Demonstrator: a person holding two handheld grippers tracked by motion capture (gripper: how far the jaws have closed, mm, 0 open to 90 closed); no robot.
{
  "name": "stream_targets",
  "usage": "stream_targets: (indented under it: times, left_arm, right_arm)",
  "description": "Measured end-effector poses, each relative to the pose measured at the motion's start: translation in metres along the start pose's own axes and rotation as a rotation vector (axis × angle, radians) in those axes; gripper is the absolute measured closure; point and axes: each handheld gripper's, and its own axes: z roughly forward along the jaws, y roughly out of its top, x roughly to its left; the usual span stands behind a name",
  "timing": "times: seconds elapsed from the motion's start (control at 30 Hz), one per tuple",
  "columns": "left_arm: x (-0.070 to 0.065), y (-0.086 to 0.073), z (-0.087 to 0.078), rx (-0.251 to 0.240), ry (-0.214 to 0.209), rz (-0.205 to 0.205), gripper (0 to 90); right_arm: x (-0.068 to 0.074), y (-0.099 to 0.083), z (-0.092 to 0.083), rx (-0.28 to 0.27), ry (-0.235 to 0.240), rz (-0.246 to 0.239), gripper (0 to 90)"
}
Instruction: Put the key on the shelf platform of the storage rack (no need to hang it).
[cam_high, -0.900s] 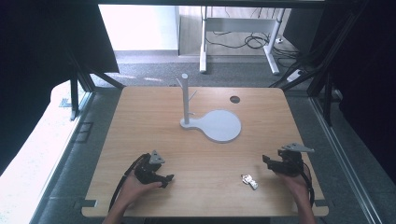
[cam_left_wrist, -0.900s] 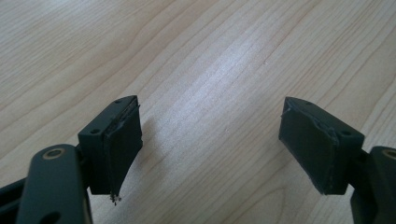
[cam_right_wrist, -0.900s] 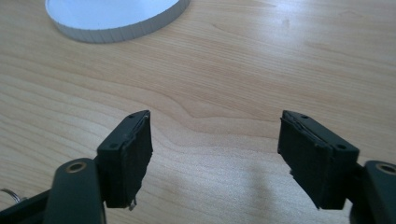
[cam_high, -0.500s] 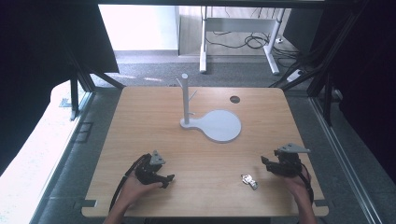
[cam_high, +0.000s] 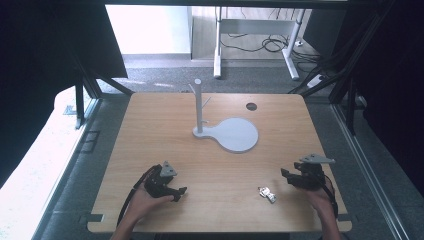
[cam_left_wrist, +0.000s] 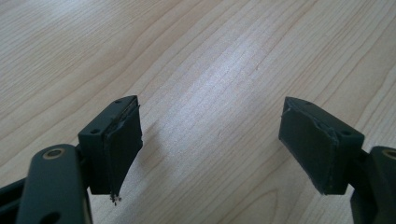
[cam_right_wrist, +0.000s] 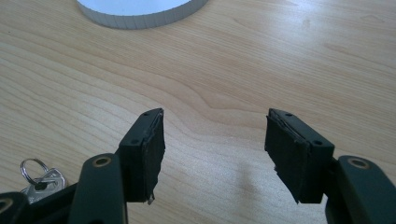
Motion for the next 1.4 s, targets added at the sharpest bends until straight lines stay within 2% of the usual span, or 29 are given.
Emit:
stream_targets:
  times: [0.13,0.33,0.47,0.73,0.83,1.0,1.13,1.17,1.2,1.4]
  left_arm:
    - [0.000,0.000,0.001,0.006,-0.006,0.000,21.6]
    - [0.000,0.000,0.001,0.006,-0.007,0.010,21.5]
    - [-0.001,0.000,-0.001,0.005,-0.003,0.010,21.5]
    - [0.002,-0.001,-0.003,-0.002,-0.001,-0.003,21.6]
    - [0.002,0.000,-0.005,-0.006,0.001,-0.003,21.5]
    - [0.003,0.001,-0.009,-0.040,0.014,-0.004,22.2]
    - [0.003,0.000,-0.009,-0.040,0.016,-0.010,22.2]
    - [0.003,0.000,-0.009,-0.040,0.014,-0.012,22.2]
    - [0.004,0.001,-0.011,-0.047,-0.016,-0.013,22.3]
    - [-0.003,0.006,-0.018,-0.075,-0.019,0.010,22.3]
  right_arm:
    - [0.000,-0.001,0.002,0.028,-0.002,0.011,37.5]
    - [-0.001,-0.001,0.001,0.032,0.009,0.023,38.4]
    - [-0.001,-0.004,-0.006,0.038,-0.005,-0.017,41.2]
    - [-0.001,-0.006,-0.014,0.057,-0.007,-0.021,41.9]
    - [0.000,-0.002,-0.016,0.084,-0.006,-0.041,41.9]
    - [0.003,0.008,-0.023,0.113,0.003,-0.067,42.1]
    - [0.003,0.013,-0.027,0.138,0.009,-0.082,42.2]
    - [0.004,0.014,-0.028,0.148,0.012,-0.083,42.4]
    - [0.004,0.015,-0.029,0.167,0.018,-0.091,42.7]
    - [0.009,0.019,-0.031,0.201,0.035,-0.104,43.3]
